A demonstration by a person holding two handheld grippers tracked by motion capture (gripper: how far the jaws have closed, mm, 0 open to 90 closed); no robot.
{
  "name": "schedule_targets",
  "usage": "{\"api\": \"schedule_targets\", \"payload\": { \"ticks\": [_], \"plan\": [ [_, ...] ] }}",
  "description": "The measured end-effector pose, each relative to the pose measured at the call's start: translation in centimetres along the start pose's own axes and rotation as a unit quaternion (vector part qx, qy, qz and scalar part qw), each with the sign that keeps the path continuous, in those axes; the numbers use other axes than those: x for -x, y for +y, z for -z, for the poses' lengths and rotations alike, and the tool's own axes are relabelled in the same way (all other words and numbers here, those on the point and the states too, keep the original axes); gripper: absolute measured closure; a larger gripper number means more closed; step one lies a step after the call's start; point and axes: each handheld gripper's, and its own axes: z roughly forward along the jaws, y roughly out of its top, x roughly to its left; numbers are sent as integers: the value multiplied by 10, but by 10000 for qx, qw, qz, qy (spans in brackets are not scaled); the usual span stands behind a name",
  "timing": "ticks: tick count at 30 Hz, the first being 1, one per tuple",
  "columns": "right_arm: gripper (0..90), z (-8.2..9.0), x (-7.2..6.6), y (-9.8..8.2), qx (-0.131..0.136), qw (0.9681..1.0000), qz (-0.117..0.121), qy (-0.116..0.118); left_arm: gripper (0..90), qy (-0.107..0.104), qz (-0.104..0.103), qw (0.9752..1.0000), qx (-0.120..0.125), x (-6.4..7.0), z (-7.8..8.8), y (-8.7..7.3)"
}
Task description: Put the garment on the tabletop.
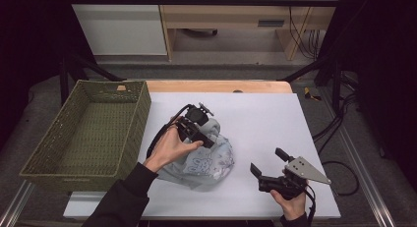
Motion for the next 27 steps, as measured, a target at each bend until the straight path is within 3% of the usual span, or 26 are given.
{"api": "schedule_targets", "payload": {
  "ticks": [3,6,12,14,15,18,20,27],
  "plan": [
    [3,-1,1,0,15,10000,47,-49,301,-8,47,9996,295,0,2,0],
    [2,-1,1,-1,-6,10000,74,-37,191,9,42,9987,510,-2,6,-1],
    [2,-1,2,0,8,10000,69,-46,108,38,48,9949,1011,-3,18,-4],
    [2,-1,2,0,17,10000,43,-44,73,215,63,9916,1273,-1,23,-7],
    [2,-1,2,0,9,10000,66,-43,65,261,-6,9911,1305,-1,26,-8],
    [2,-1,2,0,-4,10000,48,-38,52,295,70,9855,1669,0,32,-13],
    [2,-1,2,0,-6,10000,-8,-31,51,327,78,9833,1786,-1,36,-17],
    [2,0,3,1,33,10000,25,-37,54,236,80,9753,2196,-1,41,-41]
  ]
}}
